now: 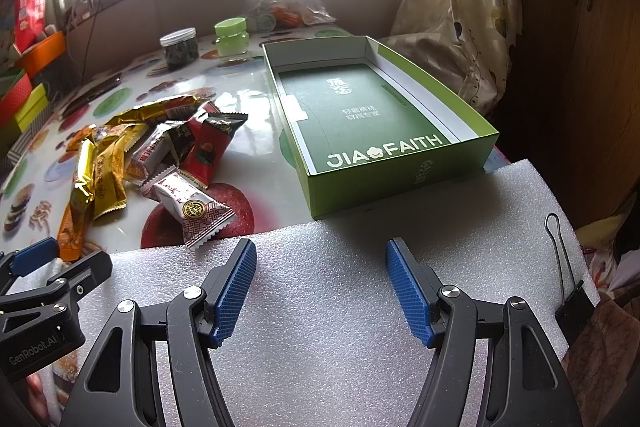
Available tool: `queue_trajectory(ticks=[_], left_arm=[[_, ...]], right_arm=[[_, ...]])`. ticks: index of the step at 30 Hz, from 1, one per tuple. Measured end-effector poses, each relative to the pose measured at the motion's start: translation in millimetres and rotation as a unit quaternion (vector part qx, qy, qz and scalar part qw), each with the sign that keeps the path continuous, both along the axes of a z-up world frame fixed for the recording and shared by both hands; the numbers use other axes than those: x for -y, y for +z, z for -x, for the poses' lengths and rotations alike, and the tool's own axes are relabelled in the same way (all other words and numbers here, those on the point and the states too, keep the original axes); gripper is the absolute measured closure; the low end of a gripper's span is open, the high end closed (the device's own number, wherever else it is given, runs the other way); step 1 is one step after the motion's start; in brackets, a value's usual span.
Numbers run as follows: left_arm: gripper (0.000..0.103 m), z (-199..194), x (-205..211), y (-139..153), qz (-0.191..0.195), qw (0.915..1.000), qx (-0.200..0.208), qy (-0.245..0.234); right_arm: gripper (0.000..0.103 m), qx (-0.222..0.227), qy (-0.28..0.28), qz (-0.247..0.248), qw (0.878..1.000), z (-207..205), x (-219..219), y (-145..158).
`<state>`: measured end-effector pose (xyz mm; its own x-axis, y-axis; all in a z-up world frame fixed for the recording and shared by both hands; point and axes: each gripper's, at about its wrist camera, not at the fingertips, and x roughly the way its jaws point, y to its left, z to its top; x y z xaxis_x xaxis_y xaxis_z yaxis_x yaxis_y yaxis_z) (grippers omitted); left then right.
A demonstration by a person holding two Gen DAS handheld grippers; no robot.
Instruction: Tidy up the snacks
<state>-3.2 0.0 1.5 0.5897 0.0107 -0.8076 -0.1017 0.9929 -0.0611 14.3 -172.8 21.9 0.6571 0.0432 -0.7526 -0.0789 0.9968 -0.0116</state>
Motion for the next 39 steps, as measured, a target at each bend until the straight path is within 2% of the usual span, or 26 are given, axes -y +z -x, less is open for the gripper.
queue_trajectory(ticks=[13, 19, 27, 32, 35, 36, 39], left_arm=[[0.020, -1.9, -4.0, 2.9, 0.007, 0.9999, -0.015, -0.001], [0.020, -1.7, -17.5, 11.7, 0.053, 0.9984, -0.019, 0.008], [0.020, -9.4, -42.5, 28.1, 0.056, 0.9975, -0.005, 0.044], [0.020, -27.2, -57.4, 29.0, 0.083, 0.9945, -0.009, 0.064], [0.020, -36.6, -62.4, 28.4, 0.081, 0.9933, -0.013, 0.081], [0.021, -38.4, -62.7, 28.1, 0.081, 0.9935, -0.010, 0.079], [0.032, -48.0, -66.1, 22.9, 0.091, 0.9923, -0.024, 0.081]], right_arm=[[0.036, -0.006, 0.008, -0.009, 1.000, -2.8, 1.8, 3.9], [0.036, 0.013, 0.053, -0.025, 0.998, -2.1, -7.4, 16.9], [0.036, 0.000, 0.115, -0.033, 0.993, -22.3, -28.3, 22.4], [0.036, -0.015, 0.147, -0.037, 0.988, -33.1, -43.1, 20.1], [0.037, -0.016, 0.166, -0.037, 0.985, -35.4, -50.8, 19.3], [0.037, -0.018, 0.173, -0.034, 0.984, -37.2, -53.7, 18.3], [0.040, -0.031, 0.183, -0.032, 0.982, -41.0, -57.5, 14.1]])
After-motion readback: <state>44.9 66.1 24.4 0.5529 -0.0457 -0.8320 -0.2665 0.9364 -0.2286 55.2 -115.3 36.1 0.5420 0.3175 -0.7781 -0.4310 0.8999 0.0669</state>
